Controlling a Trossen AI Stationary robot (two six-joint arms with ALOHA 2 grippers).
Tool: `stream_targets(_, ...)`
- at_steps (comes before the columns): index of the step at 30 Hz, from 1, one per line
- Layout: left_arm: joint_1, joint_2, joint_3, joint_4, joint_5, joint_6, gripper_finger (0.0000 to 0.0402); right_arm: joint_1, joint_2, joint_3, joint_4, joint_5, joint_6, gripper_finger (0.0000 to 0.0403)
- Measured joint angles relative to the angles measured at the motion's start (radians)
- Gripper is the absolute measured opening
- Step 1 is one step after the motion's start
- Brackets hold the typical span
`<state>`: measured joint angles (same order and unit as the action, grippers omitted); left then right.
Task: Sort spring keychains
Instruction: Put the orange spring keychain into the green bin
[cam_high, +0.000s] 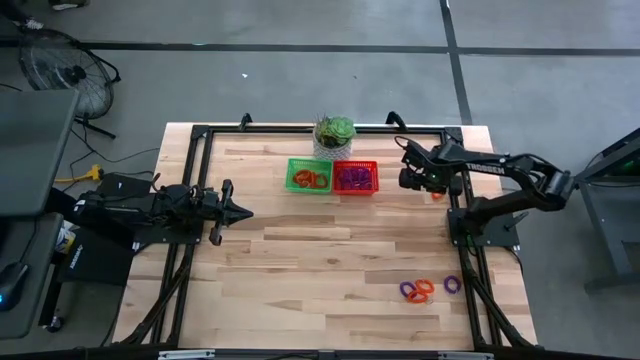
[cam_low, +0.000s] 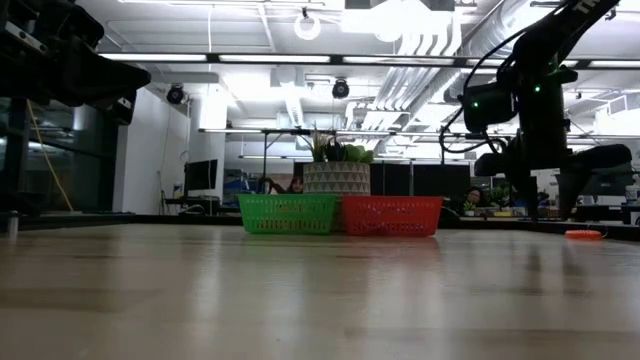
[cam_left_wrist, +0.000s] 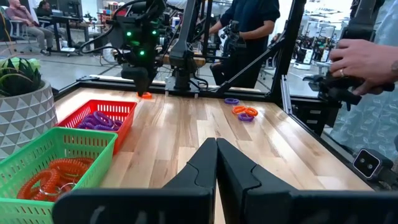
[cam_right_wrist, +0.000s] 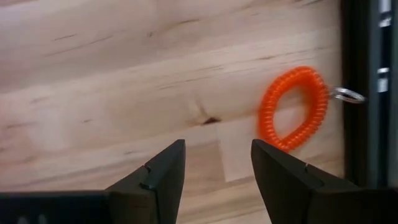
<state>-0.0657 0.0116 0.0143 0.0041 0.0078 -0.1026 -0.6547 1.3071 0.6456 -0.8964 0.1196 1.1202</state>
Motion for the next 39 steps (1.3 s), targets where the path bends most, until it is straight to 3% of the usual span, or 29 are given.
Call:
stream_targets(16,0.000,0.000,0.000,0.000,0.000,0.000,0.0000,-0.105,0.013,-0.001,-0.091,0.054,0.006,0.0169)
stream_targets(31,0.000,0.000,0.000,0.000,0.000,0.000,0.0000,-0.136,0.147,-0.001,-0.054,0.020,-0.002,0.0165)
stream_targets(39,0.000,0.000,0.000,0.000,0.000,0.000,0.0000,-0.168,0.183,0.004,-0.019,-0.016,-0.099,0.0161)
